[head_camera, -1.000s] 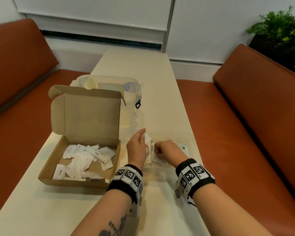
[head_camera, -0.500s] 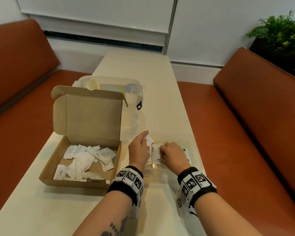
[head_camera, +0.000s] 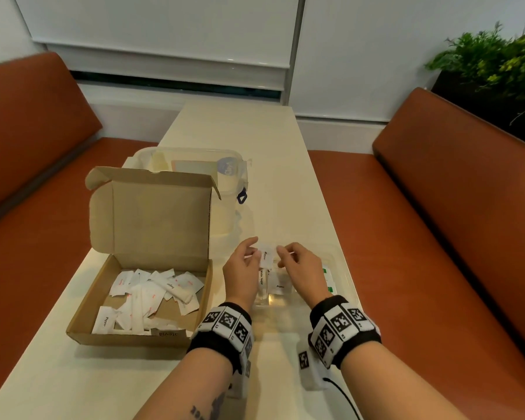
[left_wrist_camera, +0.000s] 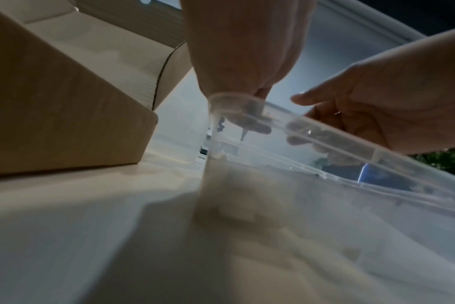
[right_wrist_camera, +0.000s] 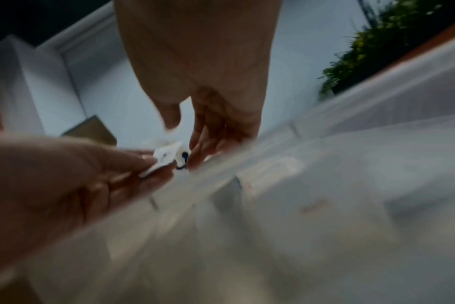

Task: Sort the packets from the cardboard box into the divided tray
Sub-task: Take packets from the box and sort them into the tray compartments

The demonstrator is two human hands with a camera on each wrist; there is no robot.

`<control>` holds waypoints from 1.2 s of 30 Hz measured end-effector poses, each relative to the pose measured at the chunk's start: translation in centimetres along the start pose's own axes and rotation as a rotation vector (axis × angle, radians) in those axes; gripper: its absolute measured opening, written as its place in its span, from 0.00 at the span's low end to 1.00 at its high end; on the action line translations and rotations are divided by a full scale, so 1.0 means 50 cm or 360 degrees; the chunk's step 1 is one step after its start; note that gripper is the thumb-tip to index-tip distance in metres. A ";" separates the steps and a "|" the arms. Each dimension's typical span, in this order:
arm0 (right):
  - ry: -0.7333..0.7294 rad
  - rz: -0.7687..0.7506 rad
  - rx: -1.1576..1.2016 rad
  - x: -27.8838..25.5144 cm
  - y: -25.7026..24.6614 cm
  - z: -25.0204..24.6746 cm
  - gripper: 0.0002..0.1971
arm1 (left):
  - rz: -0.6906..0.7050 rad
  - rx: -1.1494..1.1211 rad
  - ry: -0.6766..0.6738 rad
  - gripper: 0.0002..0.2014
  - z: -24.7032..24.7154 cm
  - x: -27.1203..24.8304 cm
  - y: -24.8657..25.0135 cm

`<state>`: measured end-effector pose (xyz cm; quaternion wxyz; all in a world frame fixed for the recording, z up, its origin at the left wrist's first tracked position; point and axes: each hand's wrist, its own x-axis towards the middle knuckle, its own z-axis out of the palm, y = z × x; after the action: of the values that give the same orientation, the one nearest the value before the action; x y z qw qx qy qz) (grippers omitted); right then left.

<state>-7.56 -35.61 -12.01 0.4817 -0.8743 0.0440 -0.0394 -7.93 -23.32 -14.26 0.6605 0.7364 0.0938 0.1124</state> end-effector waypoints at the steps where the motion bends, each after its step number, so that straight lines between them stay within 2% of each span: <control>1: -0.0061 0.0065 0.0111 0.002 -0.007 -0.002 0.08 | -0.0024 -0.0054 0.0008 0.14 0.001 -0.001 0.001; 3: -0.0141 0.0117 0.0258 0.007 -0.015 -0.004 0.06 | -0.0044 -0.0104 -0.0004 0.13 0.003 -0.003 0.002; 7: -0.0076 0.0091 0.0263 0.011 -0.017 -0.015 0.03 | 0.0097 0.0014 -0.0004 0.11 -0.002 -0.009 0.009; 9: -0.0110 0.0050 0.0058 0.015 -0.010 -0.025 0.03 | 0.0149 0.0189 0.0037 0.13 -0.010 -0.003 0.013; 12: -0.0293 -0.0020 -0.0430 0.014 0.001 -0.030 0.06 | 0.0067 0.0505 0.0053 0.20 -0.019 0.008 0.008; 15: -0.0386 -0.0110 -0.0800 0.006 0.013 -0.019 0.07 | -0.0050 0.0581 -0.0064 0.27 -0.023 0.005 -0.006; 17: -0.0423 -0.0165 -0.0922 0.003 0.021 -0.012 0.08 | -0.0045 0.0622 -0.0109 0.29 -0.022 0.000 -0.015; 22: -0.0481 -0.0400 -0.1236 0.001 0.025 -0.006 0.09 | -0.0041 0.0623 -0.0091 0.30 -0.019 0.004 -0.026; 27: -0.0335 -0.0469 -0.1180 -0.005 0.017 -0.002 0.03 | -0.0024 0.0599 -0.0072 0.30 -0.016 0.006 -0.031; 29: -0.0366 -0.0427 -0.1216 -0.011 0.021 0.003 0.05 | -0.0038 0.0597 -0.0070 0.30 -0.016 0.007 -0.029; 33: -0.0259 -0.0264 -0.1117 -0.011 0.033 0.010 0.06 | -0.0065 0.0577 -0.0083 0.30 -0.018 0.004 -0.023; 36: -0.0260 -0.0229 -0.1057 -0.010 0.036 0.013 0.08 | -0.0085 0.0569 -0.0107 0.30 -0.022 0.000 -0.014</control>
<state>-8.06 -35.99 -13.89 0.1689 -0.9845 -0.0460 0.0133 -8.23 -22.20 -14.87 0.5247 0.8426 0.1095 0.0517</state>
